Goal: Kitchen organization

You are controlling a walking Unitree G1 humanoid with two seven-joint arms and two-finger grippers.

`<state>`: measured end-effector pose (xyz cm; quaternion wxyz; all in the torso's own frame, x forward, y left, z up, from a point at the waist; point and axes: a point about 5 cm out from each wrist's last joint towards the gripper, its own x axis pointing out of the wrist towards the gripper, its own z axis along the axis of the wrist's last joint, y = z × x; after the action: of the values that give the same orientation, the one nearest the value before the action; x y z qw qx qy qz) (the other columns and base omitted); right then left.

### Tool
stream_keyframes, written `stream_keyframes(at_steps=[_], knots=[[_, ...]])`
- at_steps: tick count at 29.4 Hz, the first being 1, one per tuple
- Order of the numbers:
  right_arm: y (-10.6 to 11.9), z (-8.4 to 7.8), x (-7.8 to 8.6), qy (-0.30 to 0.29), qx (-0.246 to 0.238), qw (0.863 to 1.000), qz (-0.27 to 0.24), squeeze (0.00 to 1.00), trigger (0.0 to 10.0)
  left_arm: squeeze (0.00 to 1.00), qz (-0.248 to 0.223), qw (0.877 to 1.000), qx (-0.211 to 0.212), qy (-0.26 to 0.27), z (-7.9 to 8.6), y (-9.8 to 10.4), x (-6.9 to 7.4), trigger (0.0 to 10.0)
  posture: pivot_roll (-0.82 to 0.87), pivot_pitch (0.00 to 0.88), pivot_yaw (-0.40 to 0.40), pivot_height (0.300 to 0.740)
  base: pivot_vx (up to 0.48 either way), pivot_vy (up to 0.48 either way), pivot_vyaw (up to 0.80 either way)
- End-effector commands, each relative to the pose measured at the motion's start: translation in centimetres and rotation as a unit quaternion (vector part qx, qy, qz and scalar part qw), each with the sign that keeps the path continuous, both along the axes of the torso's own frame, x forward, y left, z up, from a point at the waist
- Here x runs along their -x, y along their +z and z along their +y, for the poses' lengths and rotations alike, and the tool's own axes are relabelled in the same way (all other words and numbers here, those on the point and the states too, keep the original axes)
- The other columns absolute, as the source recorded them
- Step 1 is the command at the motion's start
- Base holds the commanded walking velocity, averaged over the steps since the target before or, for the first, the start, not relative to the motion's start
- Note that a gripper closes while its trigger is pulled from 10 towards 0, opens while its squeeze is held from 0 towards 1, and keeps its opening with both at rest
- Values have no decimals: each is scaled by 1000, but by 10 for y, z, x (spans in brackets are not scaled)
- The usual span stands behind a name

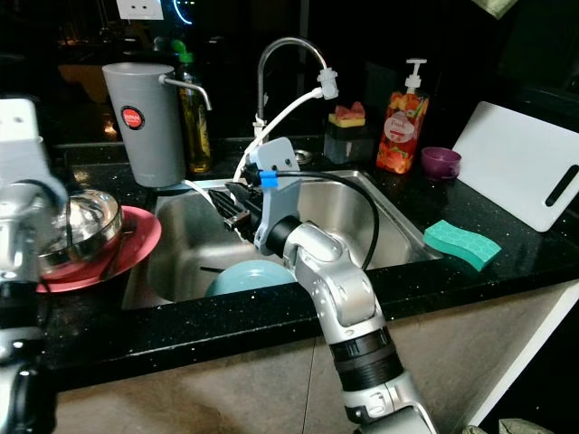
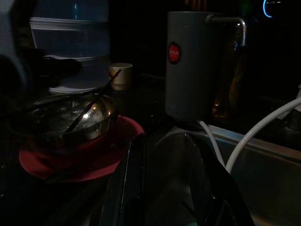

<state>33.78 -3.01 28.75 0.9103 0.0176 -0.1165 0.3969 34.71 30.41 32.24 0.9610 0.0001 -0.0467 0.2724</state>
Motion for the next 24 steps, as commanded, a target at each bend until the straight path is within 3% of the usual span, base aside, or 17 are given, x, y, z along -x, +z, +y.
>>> stream_keyframes(at_steps=[1, 6, 7, 10, 11, 12, 18, 19, 20, 21, 22, 23, 24], knots=[[4, -2, 2, 0, -11, 1000, 0, 0, 10000, 1000, 30, 999, 28, 19, 14, -10, 3, 10000, 94, 76, -55, 740, 0, 0, 0], [5, -2, 2, 0, -12, 1000, 0, 0, 10000, 1000, 58, 997, 51, 6, 18, -20, 5, 10000, 98, 78, -57, 740, 0, 0, 0], [5, -2, 3, 0, -14, 1000, 0, 0, 10000, 639, 77, 994, 77, -11, 19, -28, 5, 10000, 98, 78, -57, 740, 0, 0, 0], [5, -1, 3, 0, -15, 1000, -1, 0, 10000, 639, 81, 993, 86, -18, 19, -30, 5, 10000, 98, 78, -57, 740, 0, 0, 0], [6, -2, 3, 0, -17, 1000, -2, 0, 10000, 263, 84, 993, 83, -24, 19, -31, 5, 10000, 100, 79, -59, 740, 0, 0, 0], [7, -2, 3, 0, -18, 1000, -3, 0, 10000, 0, 85, 993, 82, -24, 19, -31, 5, 10000, 100, 79, -59, 740, 0, 0, 0], [8, -1, 3, -1, -25, 1000, -3, 0, 10000, 0, 94, 990, 101, -29, 20, -37, 2, 10000, 100, 75, -54, 740, 0, 0, 0], [8, -1, 3, -1, -26, 1000, -3, 0, 10000, 0, 98, 989, 104, -31, 20, -40, 2, 8078, 100, 74, -54, 740, 0, 0, 0], [8, -1, 3, -1, -26, 1000, -3, 0, 10000, 0, 101, 989, 106, -32, 20, -42, 2, 8078, 100, 74, -54, 740, 0, 0, 0], [8, -1, 3, -1, -26, 1000, -3, 0, 10000, 0, 103, 988, 109, -33, 20, -44, 1, 4784, 100, 74, -54, 740, 0, 0, 0], [8, -1, 3, -1, -26, 1000, -3, 0, 10000, 0, 103, 988, 109, -33, 20, -44, 1, 4784, 100, 74, -54, 740, 0, 0, 0], [7, -1, 3, -3, -26, 1000, -3, 0, 10000, 0, 107, 987, 112, -34, 19, -47, 1, 2667, 97, 71, -56, 740, 0, 0, 0], [7, -1, 3, -3, -26, 1000, -2, 0, 10000, 0, 108, 987, 112, -35, 19, -49, 1, 2667, 97, 71, -56, 740, 0, 0, 0]])
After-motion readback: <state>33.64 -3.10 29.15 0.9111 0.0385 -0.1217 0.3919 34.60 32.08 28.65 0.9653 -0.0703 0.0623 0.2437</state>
